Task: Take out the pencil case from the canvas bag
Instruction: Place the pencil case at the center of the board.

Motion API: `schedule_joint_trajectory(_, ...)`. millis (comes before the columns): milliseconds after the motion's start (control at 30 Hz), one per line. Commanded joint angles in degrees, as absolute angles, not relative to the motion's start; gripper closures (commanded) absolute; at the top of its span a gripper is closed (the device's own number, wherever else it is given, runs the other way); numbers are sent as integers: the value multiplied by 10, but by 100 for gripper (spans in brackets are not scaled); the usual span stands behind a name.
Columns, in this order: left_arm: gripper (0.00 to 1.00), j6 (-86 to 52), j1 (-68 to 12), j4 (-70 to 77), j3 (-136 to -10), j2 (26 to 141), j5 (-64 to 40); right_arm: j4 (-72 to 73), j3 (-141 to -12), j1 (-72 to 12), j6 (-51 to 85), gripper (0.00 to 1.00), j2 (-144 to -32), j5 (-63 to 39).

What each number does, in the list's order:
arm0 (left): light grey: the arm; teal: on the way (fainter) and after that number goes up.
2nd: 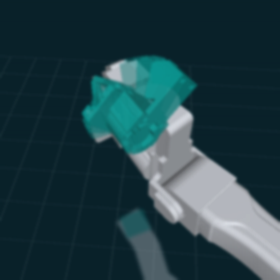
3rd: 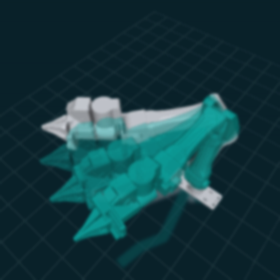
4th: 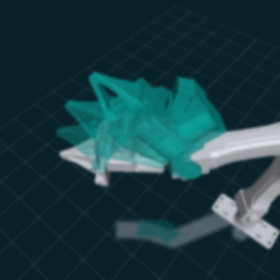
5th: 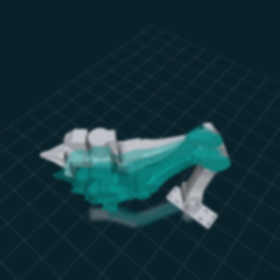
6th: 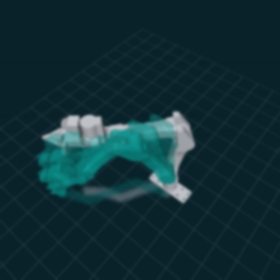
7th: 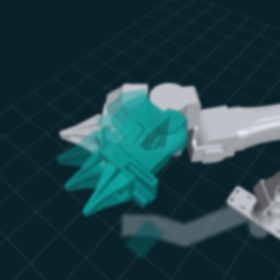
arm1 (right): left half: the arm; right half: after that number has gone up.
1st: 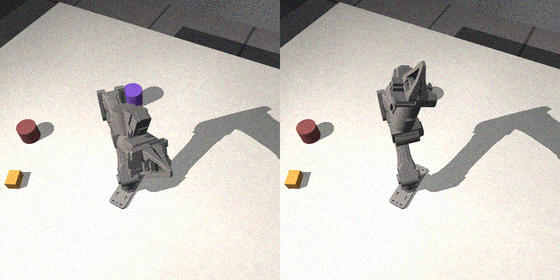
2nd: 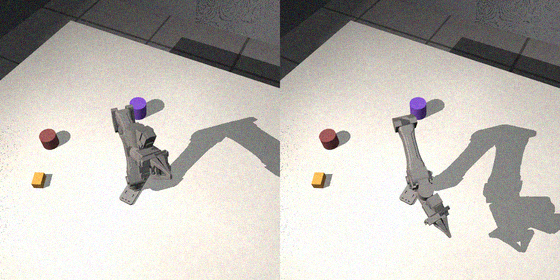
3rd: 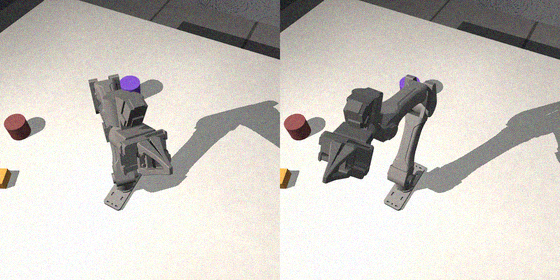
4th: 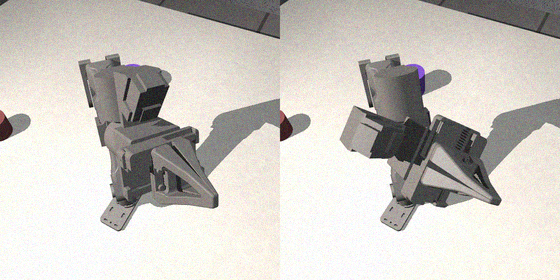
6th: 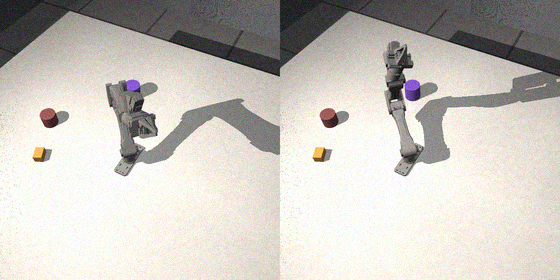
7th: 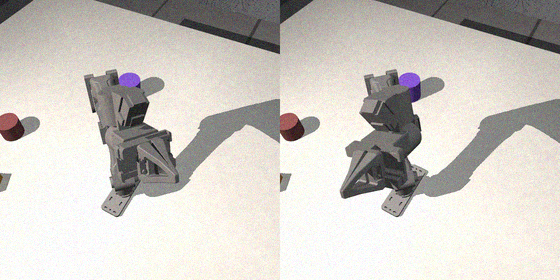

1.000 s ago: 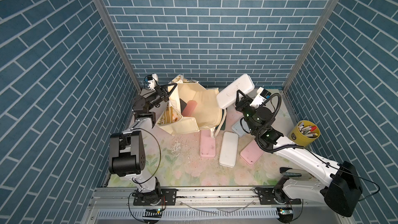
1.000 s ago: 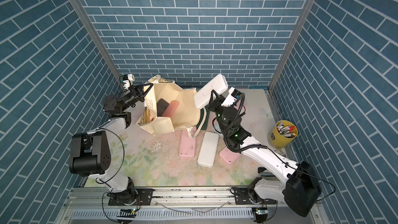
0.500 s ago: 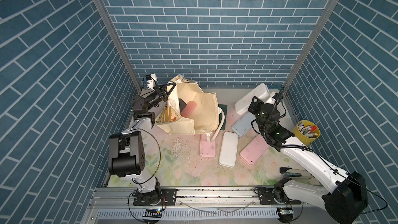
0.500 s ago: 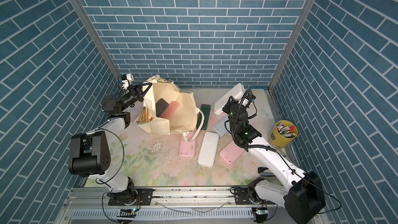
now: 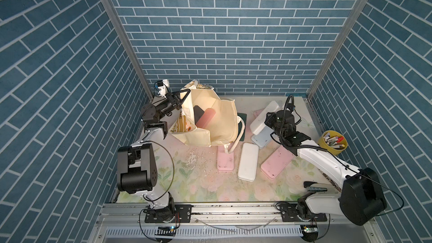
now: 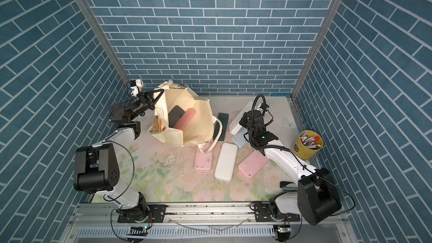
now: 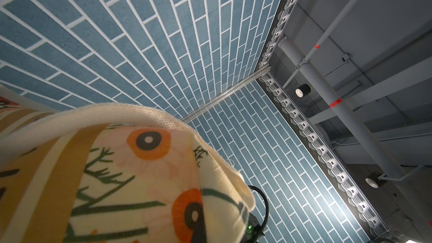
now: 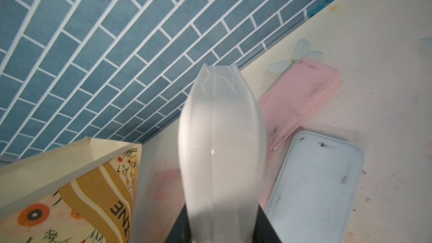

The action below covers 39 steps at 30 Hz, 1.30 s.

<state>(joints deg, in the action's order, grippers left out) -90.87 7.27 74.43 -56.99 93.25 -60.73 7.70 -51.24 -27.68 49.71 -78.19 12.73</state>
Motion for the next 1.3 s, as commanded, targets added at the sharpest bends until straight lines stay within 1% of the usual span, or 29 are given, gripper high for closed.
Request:
schedule_joint_trajectory(0,96,-909,78,805,-588,898,-595,149,-566,-276,511,100,-826,32)
schedule_joint_trajectory(167,96,-909,79,805,-588,893,-594,208,-609,-277,530,100,-918,-45)
schedule_joint_trajectory(200,96,-909,79,805,-588,893,-594,214,-618,-277,535,100,-933,-47)
schedule_joint_trajectory(233,96,-909,80,806,-588,893,-595,220,-630,-277,541,100,-951,-74)
schedule_joint_trajectory(333,96,-909,81,805,-589,893,-597,230,-666,-277,556,100,-997,-111)
schedule_joint_trajectory(667,96,-910,82,804,-587,896,-594,185,-792,-279,598,100,-1138,-210)
schedule_joint_trajectory(933,96,-911,83,804,-586,901,-593,169,-838,-281,615,100,-1189,-240)
schedule_joint_trajectory(1100,96,-911,83,802,-586,904,-593,97,-892,-281,615,100,-1226,-255)
schedule_joint_trajectory(1267,96,-908,83,798,-585,901,-595,66,-919,-282,626,100,-1249,-265)
